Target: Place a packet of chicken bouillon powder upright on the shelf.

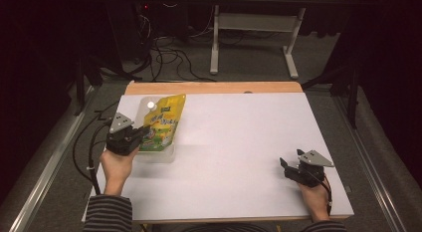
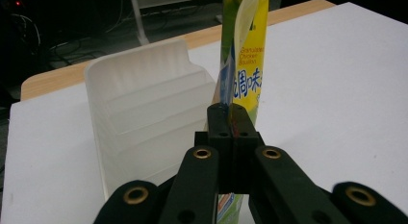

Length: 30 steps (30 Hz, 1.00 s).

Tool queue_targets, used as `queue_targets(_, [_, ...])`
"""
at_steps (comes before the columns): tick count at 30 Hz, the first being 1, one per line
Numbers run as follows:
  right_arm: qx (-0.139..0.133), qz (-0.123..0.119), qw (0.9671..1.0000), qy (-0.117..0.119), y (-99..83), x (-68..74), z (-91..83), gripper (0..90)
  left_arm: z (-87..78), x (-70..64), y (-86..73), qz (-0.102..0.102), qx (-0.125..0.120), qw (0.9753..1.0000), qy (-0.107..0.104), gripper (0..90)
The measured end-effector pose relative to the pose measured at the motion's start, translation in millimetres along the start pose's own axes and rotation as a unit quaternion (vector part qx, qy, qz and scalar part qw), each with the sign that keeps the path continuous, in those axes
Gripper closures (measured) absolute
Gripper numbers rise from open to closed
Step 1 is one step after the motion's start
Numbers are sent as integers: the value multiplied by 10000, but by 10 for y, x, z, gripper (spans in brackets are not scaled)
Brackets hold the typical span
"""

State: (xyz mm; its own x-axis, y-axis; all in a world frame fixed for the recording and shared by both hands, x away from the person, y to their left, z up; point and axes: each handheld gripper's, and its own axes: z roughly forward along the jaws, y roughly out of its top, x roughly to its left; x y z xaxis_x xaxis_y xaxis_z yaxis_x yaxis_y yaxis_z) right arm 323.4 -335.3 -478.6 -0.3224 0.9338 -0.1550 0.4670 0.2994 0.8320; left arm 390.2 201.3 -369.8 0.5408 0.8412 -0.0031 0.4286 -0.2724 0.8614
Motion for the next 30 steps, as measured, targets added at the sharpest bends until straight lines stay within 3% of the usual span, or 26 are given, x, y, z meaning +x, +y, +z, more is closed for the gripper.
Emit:
queue_targets(18, [-45,40,10000,-21,-3,0,-9,287,-78,3,-137,-57,140,9999,10,900])
queue_targets(21, [-7,43,10000,-14,-2,1,-4,288,-60,4,-116,-42,151,9998,95,900])
queue_targets(26, [-32,63,10000,-14,-2,-6,-3,287,-1,10,-100,-37,-48,9997,236,900])
queue_targets(30, [-27,60,10000,-16,-2,-7,-4,287,10,-6,-133,-23,-281,9995,161,900])
